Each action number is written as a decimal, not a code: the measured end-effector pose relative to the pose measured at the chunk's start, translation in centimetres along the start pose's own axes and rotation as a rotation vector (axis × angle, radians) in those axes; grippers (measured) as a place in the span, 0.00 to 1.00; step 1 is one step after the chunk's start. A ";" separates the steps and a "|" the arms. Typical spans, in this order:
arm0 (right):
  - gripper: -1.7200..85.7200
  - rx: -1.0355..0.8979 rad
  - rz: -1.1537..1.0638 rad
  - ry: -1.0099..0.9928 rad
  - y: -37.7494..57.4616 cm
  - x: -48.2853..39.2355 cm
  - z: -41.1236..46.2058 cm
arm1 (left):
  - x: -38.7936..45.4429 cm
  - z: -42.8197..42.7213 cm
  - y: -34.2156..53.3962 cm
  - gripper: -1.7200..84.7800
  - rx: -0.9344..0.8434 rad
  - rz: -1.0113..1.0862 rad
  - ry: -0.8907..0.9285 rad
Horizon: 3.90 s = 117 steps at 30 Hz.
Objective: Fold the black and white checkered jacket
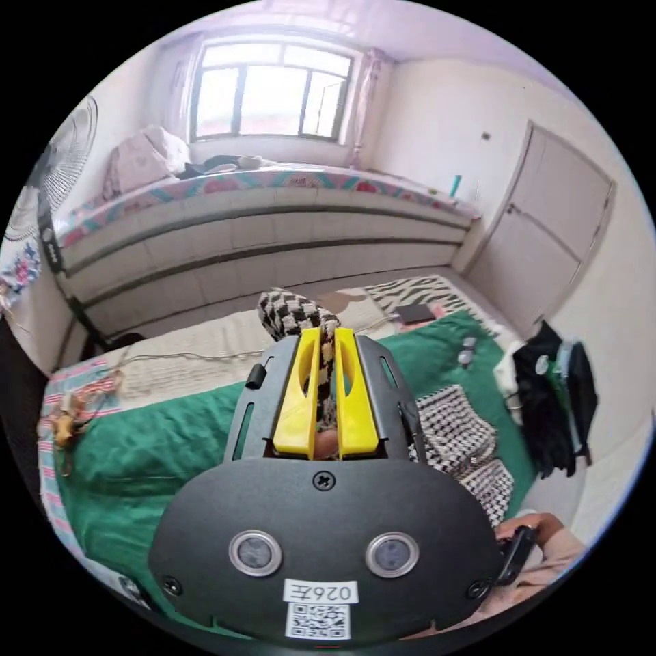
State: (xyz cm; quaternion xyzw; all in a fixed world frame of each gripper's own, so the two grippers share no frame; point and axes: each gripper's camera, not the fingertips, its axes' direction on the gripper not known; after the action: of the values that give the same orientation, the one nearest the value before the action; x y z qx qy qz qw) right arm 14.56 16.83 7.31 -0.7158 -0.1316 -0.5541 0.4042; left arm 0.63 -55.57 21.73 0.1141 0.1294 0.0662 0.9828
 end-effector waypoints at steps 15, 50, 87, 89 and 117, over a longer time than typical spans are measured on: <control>0.01 1.167 0.692 -0.013 30.9 3.7 -13.0 | -7.2 -12.6 34.3 0.01 0.128 -0.224 0.174; 0.01 0.811 1.205 0.427 43.2 -6.4 -12.3 | -11.0 -5.3 35.0 0.20 -0.355 -0.171 0.179; 0.01 1.026 1.315 0.441 53.0 -6.2 -11.2 | -22.5 -10.9 32.8 0.02 0.233 -0.181 0.444; 0.02 1.237 1.341 0.604 54.5 -8.3 -12.5 | -24.0 -10.6 31.6 0.06 0.187 -0.191 0.254; 0.02 0.744 1.193 1.066 37.9 2.3 -21.0 | -23.4 1.9 22.3 0.11 -0.202 -0.055 0.082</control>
State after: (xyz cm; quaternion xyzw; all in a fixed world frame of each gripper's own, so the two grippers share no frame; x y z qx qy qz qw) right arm 25.03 -23.22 -5.80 -0.1336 0.2983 -0.4321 0.8405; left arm -23.45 -38.19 34.51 0.0079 0.1654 0.0565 0.9846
